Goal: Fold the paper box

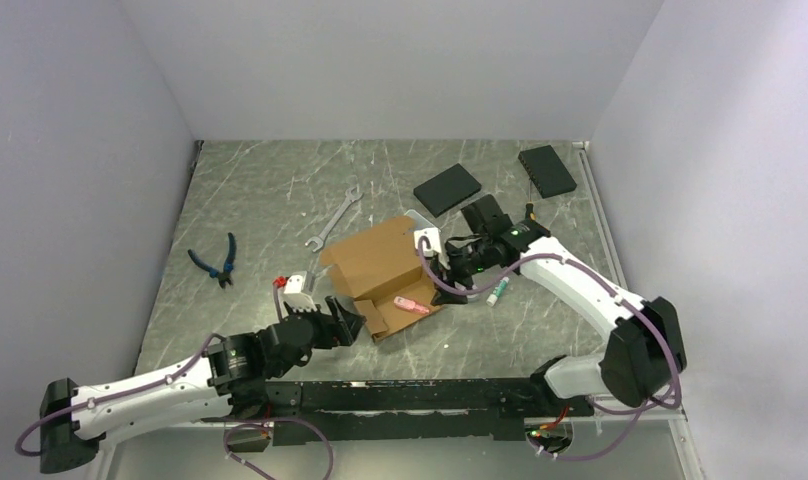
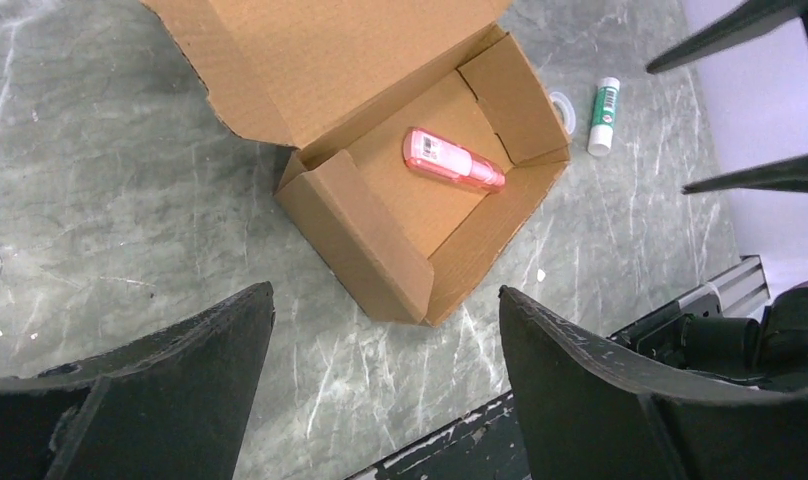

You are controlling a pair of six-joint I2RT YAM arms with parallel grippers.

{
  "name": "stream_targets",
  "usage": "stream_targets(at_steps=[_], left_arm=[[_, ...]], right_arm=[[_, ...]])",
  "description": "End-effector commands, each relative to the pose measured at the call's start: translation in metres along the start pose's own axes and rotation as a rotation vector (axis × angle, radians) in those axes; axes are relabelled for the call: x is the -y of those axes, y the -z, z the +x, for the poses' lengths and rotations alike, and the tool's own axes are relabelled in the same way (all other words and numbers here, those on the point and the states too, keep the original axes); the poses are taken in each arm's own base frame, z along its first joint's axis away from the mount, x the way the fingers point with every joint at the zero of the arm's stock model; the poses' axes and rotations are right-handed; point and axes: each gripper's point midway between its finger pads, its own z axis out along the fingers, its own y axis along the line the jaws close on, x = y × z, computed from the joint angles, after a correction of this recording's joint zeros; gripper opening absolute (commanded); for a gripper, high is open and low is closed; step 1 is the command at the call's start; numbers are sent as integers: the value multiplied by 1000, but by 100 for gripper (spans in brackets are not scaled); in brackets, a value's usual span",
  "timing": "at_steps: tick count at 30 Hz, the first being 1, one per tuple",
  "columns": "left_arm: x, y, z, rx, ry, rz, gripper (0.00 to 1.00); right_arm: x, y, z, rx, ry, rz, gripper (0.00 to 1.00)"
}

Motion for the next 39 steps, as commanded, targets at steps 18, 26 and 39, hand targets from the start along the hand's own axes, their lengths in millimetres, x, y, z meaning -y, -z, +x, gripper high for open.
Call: stream_targets(at_steps=[18,26,39], left_arm=[[-2,-24,-7,-116,-11,-634,64],[-1,-54,22,-208,-13,-671,46],[-45,-83,56,-380,51,-719,5]], right_arm=[[22,29,11,110,30,163,90],[23,31,10,110,17,172,90],[21,32,9,112,20,163,90]])
